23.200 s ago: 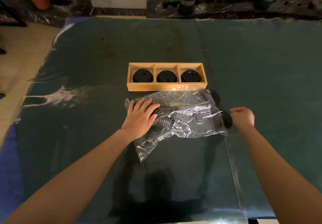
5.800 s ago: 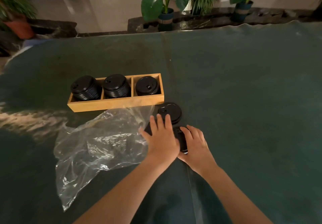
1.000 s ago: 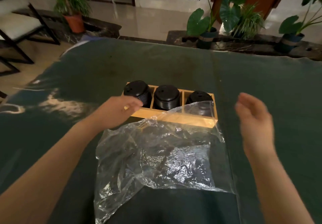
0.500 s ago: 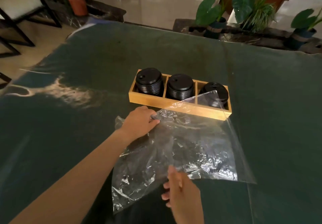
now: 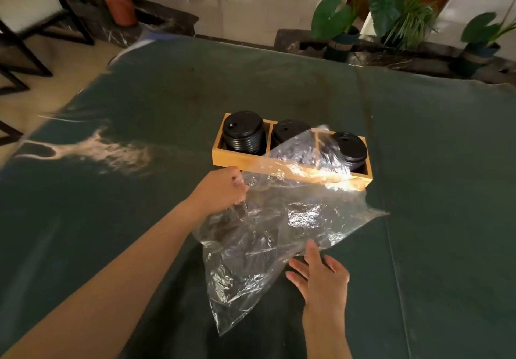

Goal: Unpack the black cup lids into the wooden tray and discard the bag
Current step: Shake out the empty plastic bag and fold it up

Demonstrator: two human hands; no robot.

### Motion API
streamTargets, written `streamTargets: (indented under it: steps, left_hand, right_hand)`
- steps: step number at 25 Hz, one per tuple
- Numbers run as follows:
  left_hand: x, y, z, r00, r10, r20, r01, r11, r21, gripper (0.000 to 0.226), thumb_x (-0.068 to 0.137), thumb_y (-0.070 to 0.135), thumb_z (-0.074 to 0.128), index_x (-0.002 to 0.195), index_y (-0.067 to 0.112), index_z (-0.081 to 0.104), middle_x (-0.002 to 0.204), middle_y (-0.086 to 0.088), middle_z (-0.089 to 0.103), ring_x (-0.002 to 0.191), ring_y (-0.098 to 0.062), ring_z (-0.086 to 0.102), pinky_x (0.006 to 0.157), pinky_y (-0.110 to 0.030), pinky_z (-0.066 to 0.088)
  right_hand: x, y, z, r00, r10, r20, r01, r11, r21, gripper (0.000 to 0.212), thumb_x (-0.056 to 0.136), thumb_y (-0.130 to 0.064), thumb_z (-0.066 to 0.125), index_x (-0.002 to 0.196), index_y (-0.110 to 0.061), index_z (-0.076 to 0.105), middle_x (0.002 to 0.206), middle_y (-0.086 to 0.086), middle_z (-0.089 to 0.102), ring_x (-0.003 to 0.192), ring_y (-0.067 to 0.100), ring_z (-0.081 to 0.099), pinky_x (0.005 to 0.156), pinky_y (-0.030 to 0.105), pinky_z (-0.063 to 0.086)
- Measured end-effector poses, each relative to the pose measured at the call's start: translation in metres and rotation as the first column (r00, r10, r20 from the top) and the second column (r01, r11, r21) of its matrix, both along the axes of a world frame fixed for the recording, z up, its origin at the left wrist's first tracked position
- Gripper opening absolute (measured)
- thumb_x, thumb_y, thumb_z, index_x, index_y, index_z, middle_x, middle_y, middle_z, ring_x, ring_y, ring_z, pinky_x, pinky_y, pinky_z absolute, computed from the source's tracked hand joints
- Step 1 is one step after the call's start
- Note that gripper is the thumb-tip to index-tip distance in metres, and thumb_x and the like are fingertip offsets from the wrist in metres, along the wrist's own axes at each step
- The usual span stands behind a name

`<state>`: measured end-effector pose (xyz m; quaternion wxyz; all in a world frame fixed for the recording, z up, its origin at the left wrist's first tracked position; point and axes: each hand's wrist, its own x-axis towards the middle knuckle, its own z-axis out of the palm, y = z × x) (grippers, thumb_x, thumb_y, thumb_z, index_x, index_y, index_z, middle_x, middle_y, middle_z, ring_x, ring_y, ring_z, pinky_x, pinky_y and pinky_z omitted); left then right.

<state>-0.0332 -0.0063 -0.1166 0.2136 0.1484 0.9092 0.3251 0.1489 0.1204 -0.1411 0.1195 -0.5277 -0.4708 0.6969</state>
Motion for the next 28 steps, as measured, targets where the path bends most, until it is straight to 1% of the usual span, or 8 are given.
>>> streamTargets:
  steps: [3, 6, 9, 12, 19, 21, 24, 28]
  left_hand:
    - [0.012, -0.014, 0.013, 0.999, 0.004, 0.049, -0.011, 0.989, 0.146, 0.016, 0.088, 0.022, 0.055, 0.077, 0.011, 0.051, 0.085, -0.007, 0.072, 0.081, -0.023, 0.067, 0.070, -0.037, 0.049]
    - [0.025, -0.029, 0.033, 0.997, 0.037, 0.069, -0.056, 0.956, 0.288, 0.019, 0.087, 0.022, 0.060, 0.074, 0.013, 0.050, 0.076, -0.002, 0.072, 0.080, -0.019, 0.069, 0.065, -0.026, 0.046]
    - [0.027, -0.039, 0.059, 0.986, 0.077, 0.151, -0.135, 0.896, 0.423, 0.023, 0.088, 0.021, 0.060, 0.086, 0.000, 0.054, 0.069, -0.001, 0.072, 0.073, -0.013, 0.070, 0.059, -0.012, 0.048]
    - [0.031, -0.041, 0.086, 0.995, 0.036, 0.090, -0.071, 0.902, 0.425, 0.018, 0.090, 0.026, 0.057, 0.087, 0.008, 0.059, 0.070, 0.001, 0.073, 0.065, -0.001, 0.066, 0.063, -0.017, 0.044]
    - [0.062, -0.038, 0.137, 0.985, 0.165, -0.040, -0.115, 0.821, 0.559, 0.024, 0.091, 0.030, 0.053, 0.080, 0.009, 0.054, 0.057, 0.006, 0.069, 0.052, 0.004, 0.058, 0.057, -0.005, 0.042]
    - [0.077, -0.035, 0.151, 0.979, 0.203, -0.029, -0.135, 0.743, 0.656, 0.026, 0.093, 0.028, 0.049, 0.081, 0.005, 0.049, 0.054, 0.002, 0.065, 0.051, -0.006, 0.058, 0.057, -0.010, 0.047]
    - [0.093, -0.031, 0.168, 0.973, 0.228, -0.038, -0.131, 0.676, 0.725, 0.024, 0.095, 0.027, 0.046, 0.090, 0.004, 0.046, 0.058, 0.001, 0.062, 0.051, -0.018, 0.058, 0.056, -0.035, 0.053]
    - [0.103, -0.031, 0.194, 0.976, 0.199, 0.087, -0.188, 0.572, 0.799, 0.029, 0.092, 0.034, 0.045, 0.108, 0.011, 0.053, 0.081, -0.003, 0.072, 0.074, -0.017, 0.070, 0.062, -0.031, 0.058]
  right_hand:
    - [-0.003, 0.005, 0.007, 0.985, 0.172, -0.004, -0.172, 0.980, -0.099, 0.031, 0.084, -0.033, 0.066, 0.091, -0.003, 0.065, 0.066, 0.002, 0.058, 0.053, 0.011, 0.053, 0.054, 0.024, 0.046]
    - [-0.003, 0.007, 0.022, 0.966, 0.256, -0.036, -0.255, 0.966, 0.031, 0.021, 0.090, -0.025, 0.059, 0.076, -0.013, 0.070, 0.060, 0.000, 0.051, 0.056, 0.012, 0.044, 0.058, 0.025, 0.041]
    - [0.006, 0.024, 0.042, 0.977, 0.183, -0.113, -0.167, 0.976, 0.143, 0.030, 0.095, -0.020, 0.048, 0.076, -0.015, 0.071, 0.070, 0.004, 0.065, 0.066, 0.015, 0.056, 0.069, 0.029, 0.048]
    - [0.008, 0.045, 0.071, 0.976, 0.157, -0.152, -0.120, 0.966, 0.230, 0.032, 0.099, -0.021, 0.042, 0.083, -0.011, 0.069, 0.079, 0.010, 0.068, 0.072, 0.021, 0.061, 0.073, 0.032, 0.052]
    - [0.014, 0.057, 0.135, 0.974, 0.174, -0.147, -0.106, 0.918, 0.383, 0.041, 0.098, -0.033, 0.038, 0.088, -0.005, 0.066, 0.052, 0.003, 0.046, 0.045, 0.016, 0.044, 0.047, 0.031, 0.043]
    - [0.024, 0.057, 0.152, 0.959, 0.184, -0.215, -0.116, 0.948, 0.296, 0.049, 0.096, -0.045, 0.040, 0.089, -0.005, 0.068, 0.057, 0.005, 0.053, 0.051, 0.019, 0.050, 0.055, 0.033, 0.045]
    - [0.042, 0.055, 0.171, 0.904, 0.340, -0.260, -0.281, 0.929, 0.239, 0.052, 0.092, -0.053, 0.042, 0.087, -0.011, 0.072, 0.077, 0.007, 0.074, 0.072, 0.020, 0.071, 0.061, 0.027, 0.056]
    - [0.051, 0.057, 0.201, 0.867, 0.310, -0.390, -0.217, 0.939, 0.266, 0.031, 0.094, -0.030, 0.050, 0.085, -0.010, 0.071, 0.077, 0.009, 0.072, 0.067, 0.017, 0.067, 0.070, 0.033, 0.054]
